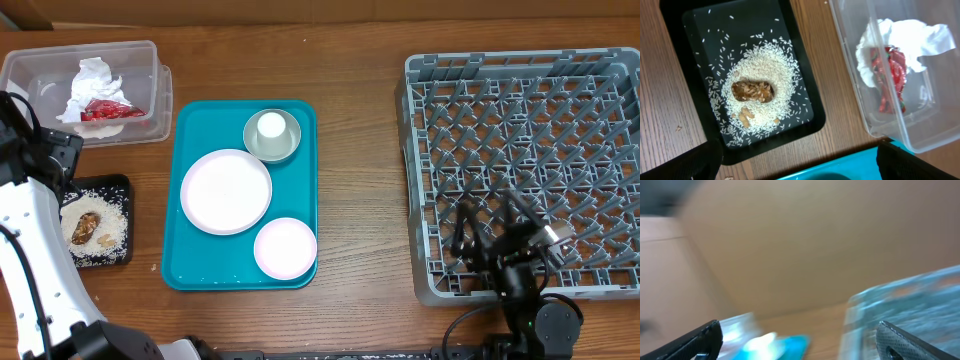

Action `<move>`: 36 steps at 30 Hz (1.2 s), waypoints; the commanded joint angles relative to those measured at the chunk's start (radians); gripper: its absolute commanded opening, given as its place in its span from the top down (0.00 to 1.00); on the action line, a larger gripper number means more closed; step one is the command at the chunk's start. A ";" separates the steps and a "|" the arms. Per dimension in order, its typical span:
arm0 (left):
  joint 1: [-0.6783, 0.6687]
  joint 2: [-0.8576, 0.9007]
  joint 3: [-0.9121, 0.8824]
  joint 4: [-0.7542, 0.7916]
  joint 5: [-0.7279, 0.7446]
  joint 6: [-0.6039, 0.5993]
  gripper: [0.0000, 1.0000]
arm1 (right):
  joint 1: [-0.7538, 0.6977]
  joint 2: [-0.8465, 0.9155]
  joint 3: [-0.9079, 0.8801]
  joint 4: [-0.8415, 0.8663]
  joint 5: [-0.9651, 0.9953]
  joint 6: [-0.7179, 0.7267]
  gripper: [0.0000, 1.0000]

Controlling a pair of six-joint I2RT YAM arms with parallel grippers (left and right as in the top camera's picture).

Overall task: Sort waste into correct bins and load items into the dishwasher
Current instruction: 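Move the right gripper left to the small white plate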

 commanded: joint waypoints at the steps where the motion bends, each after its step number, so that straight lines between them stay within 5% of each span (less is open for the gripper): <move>1: -0.002 0.032 0.001 0.003 -0.020 -0.013 0.00 | -0.005 -0.008 -0.010 0.031 -0.269 0.439 0.00; 5: -0.002 0.044 0.001 0.002 -0.021 -0.013 0.00 | -0.005 -0.008 -0.010 0.098 -0.223 0.612 0.00; 9: -0.002 0.045 0.001 0.002 -0.020 -0.013 0.00 | -0.005 -0.008 0.007 0.316 -0.216 0.628 0.00; 12: -0.002 0.045 0.001 0.001 -0.021 -0.013 0.00 | -0.005 -0.003 0.097 0.297 -0.161 0.612 0.00; 20: -0.002 0.045 0.001 0.001 -0.021 -0.013 0.00 | -0.005 0.275 0.544 -0.106 -0.196 0.308 0.00; 27: -0.002 0.045 0.001 0.001 -0.021 -0.013 0.00 | 0.021 0.691 0.967 -0.365 -0.381 0.220 0.01; 31: -0.002 0.045 0.001 0.001 -0.021 -0.013 0.00 | 0.145 0.893 1.164 -0.591 -0.288 0.113 0.01; 36: -0.002 0.045 0.001 0.001 -0.021 -0.013 0.00 | 0.486 1.144 1.320 -0.860 0.067 0.003 0.01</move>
